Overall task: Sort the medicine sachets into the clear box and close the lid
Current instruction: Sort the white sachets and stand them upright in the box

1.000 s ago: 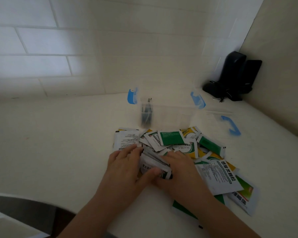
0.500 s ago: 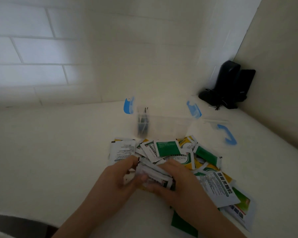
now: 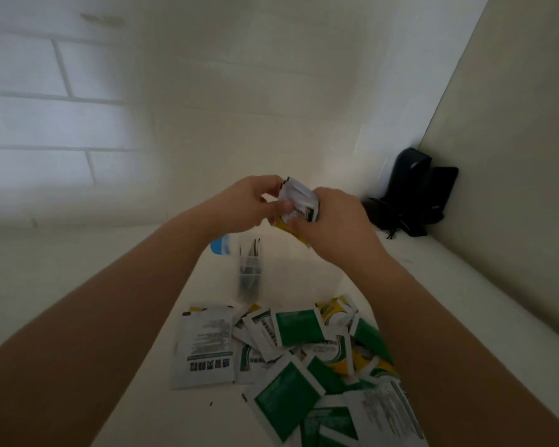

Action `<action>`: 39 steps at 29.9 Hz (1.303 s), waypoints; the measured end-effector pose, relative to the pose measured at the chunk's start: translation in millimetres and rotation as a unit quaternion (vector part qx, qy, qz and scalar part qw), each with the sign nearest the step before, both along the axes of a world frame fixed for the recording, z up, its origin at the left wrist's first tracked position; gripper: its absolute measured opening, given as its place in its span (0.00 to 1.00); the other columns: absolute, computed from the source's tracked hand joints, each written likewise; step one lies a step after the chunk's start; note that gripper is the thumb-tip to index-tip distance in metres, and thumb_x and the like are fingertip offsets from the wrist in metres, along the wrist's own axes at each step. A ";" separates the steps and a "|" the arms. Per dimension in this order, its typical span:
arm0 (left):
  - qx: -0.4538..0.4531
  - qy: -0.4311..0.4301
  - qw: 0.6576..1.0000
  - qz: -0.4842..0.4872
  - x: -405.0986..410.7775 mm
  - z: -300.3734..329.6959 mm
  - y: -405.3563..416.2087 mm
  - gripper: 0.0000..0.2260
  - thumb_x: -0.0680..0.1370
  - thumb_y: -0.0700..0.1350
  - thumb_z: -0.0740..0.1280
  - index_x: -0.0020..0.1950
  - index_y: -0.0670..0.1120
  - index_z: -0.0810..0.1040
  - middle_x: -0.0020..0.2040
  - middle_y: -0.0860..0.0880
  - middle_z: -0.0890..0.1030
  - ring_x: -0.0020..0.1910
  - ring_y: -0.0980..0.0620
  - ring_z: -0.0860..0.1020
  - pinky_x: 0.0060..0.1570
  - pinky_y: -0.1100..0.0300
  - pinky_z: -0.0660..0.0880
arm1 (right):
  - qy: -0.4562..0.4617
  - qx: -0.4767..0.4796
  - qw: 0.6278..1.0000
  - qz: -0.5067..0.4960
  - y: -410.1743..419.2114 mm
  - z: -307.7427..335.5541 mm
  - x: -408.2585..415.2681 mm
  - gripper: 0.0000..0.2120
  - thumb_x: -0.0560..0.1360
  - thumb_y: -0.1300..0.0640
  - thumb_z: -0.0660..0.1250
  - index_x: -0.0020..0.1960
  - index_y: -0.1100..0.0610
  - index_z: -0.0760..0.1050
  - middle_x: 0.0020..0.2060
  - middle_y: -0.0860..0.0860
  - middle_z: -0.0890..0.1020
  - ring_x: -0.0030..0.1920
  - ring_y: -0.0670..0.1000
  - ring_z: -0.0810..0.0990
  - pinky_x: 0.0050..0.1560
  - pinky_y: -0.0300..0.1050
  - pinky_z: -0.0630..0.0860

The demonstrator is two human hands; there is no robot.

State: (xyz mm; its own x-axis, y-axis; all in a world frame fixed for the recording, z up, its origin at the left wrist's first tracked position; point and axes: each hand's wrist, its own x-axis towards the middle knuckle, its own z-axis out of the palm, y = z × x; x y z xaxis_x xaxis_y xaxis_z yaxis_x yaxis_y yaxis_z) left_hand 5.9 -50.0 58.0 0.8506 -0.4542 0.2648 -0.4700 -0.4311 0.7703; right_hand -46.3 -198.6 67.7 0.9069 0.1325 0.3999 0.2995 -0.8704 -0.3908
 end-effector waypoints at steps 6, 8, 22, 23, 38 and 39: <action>0.115 0.082 0.990 0.000 29.1 -15.9 -1.6 0.02 0.75 0.40 0.65 0.46 0.44 0.76 0.52 0.43 0.80 0.41 0.46 0.83 0.47 0.56 0.80 | 0.107 -0.073 0.990 -0.056 18.9 -27.3 32.4 0.20 0.73 0.52 0.63 0.27 0.54 0.58 0.25 0.50 0.64 0.34 0.52 0.70 0.25 0.41 0.59; 0.149 0.075 0.986 0.000 31.2 -15.5 -2.8 0.03 0.75 0.39 0.64 0.47 0.42 0.76 0.52 0.41 0.80 0.41 0.45 0.83 0.47 0.54 0.80 | 0.110 -0.070 0.990 -0.049 20.1 -28.1 31.4 0.19 0.73 0.53 0.63 0.28 0.55 0.60 0.26 0.49 0.64 0.35 0.52 0.70 0.26 0.41 0.60; 0.234 -0.018 0.971 0.055 20.2 -17.8 -8.7 0.14 0.74 0.36 0.63 0.59 0.44 0.73 0.61 0.46 0.77 0.56 0.48 0.74 0.49 0.60 0.67 | 0.177 -0.076 0.980 -0.056 36.3 -36.2 43.9 0.13 0.70 0.57 0.64 0.33 0.56 0.61 0.26 0.50 0.67 0.29 0.50 0.68 0.24 0.38 0.60; 0.242 -0.019 0.968 0.054 19.6 -18.8 -9.1 0.15 0.73 0.35 0.63 0.59 0.44 0.73 0.61 0.46 0.77 0.57 0.48 0.73 0.49 0.61 0.67 | 0.198 -0.068 0.976 -0.056 36.6 -39.2 43.7 0.10 0.70 0.58 0.63 0.33 0.56 0.63 0.26 0.50 0.68 0.31 0.52 0.70 0.25 0.39 0.62; 0.189 -0.048 0.976 0.098 12.7 -25.9 -9.2 0.05 0.74 0.40 0.61 0.47 0.44 0.75 0.50 0.43 0.80 0.48 0.47 0.75 0.46 0.56 0.71 | 0.207 0.018 0.978 0.003 22.1 -38.6 38.8 0.15 0.67 0.54 0.72 0.49 0.59 0.76 0.33 0.48 0.74 0.37 0.48 0.72 0.29 0.35 0.63; 0.159 -0.051 0.980 0.105 11.6 -26.2 -8.9 0.05 0.73 0.40 0.62 0.46 0.44 0.75 0.49 0.44 0.80 0.46 0.48 0.76 0.45 0.56 0.71 | 0.206 0.024 0.978 0.008 21.3 -38.0 38.9 0.15 0.66 0.54 0.73 0.49 0.59 0.77 0.35 0.49 0.76 0.38 0.47 0.72 0.29 0.35 0.64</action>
State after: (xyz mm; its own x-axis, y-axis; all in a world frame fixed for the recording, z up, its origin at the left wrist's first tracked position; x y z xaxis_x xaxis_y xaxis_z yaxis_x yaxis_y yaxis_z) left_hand 17.5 -58.9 31.8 0.9110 -0.3449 0.2262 -0.4121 -0.7381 0.5342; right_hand -7.4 -177.3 29.8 0.9905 0.1373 0.0074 0.1210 -0.8445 -0.5217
